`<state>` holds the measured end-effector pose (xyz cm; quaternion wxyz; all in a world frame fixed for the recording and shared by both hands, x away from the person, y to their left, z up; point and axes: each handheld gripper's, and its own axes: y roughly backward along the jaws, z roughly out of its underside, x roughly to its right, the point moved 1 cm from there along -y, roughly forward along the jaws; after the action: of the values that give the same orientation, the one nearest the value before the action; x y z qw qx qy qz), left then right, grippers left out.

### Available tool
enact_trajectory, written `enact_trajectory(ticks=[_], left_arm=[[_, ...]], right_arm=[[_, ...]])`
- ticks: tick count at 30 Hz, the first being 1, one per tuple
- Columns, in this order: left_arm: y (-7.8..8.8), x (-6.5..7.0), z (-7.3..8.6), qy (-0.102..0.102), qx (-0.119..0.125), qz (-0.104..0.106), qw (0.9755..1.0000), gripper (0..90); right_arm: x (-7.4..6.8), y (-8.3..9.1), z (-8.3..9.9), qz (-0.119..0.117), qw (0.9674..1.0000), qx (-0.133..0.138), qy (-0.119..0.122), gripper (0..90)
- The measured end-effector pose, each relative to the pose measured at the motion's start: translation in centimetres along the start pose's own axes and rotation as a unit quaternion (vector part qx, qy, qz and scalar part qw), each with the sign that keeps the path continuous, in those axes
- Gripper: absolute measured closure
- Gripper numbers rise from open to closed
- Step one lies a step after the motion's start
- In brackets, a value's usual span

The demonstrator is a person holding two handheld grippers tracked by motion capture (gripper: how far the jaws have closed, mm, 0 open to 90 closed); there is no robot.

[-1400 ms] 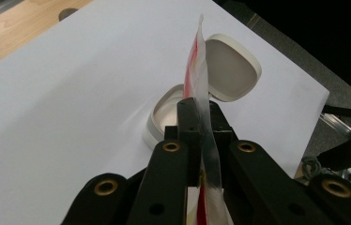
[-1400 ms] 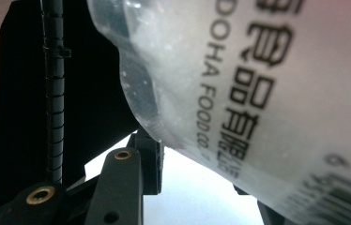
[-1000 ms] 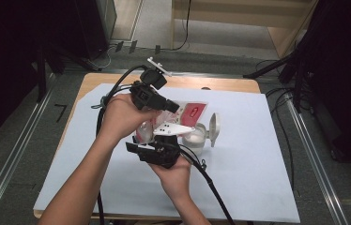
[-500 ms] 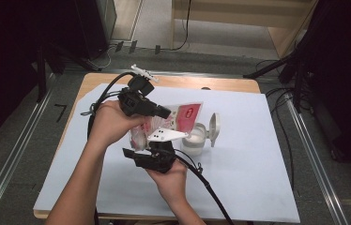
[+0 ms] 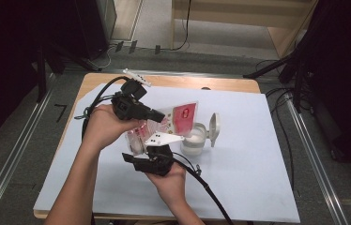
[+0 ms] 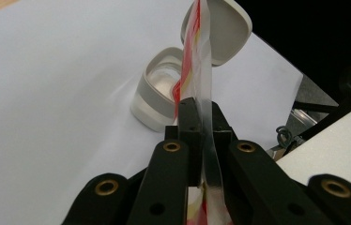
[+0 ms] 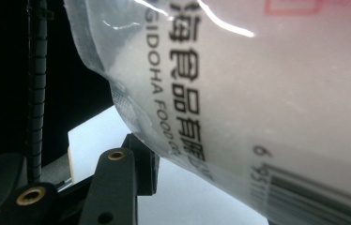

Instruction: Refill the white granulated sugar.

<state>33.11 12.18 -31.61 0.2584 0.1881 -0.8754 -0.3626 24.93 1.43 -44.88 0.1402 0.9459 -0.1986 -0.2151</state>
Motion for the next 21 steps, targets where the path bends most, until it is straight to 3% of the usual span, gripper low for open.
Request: enact_trajectory(ticks=[21], left_arm=[[-0.29,-1.01,1.0,0.013,-0.017,0.01,0.9997,88.4]], right_arm=[[0.24,-0.54,0.93,0.001,0.9997,-0.023,0.005,59.2]])
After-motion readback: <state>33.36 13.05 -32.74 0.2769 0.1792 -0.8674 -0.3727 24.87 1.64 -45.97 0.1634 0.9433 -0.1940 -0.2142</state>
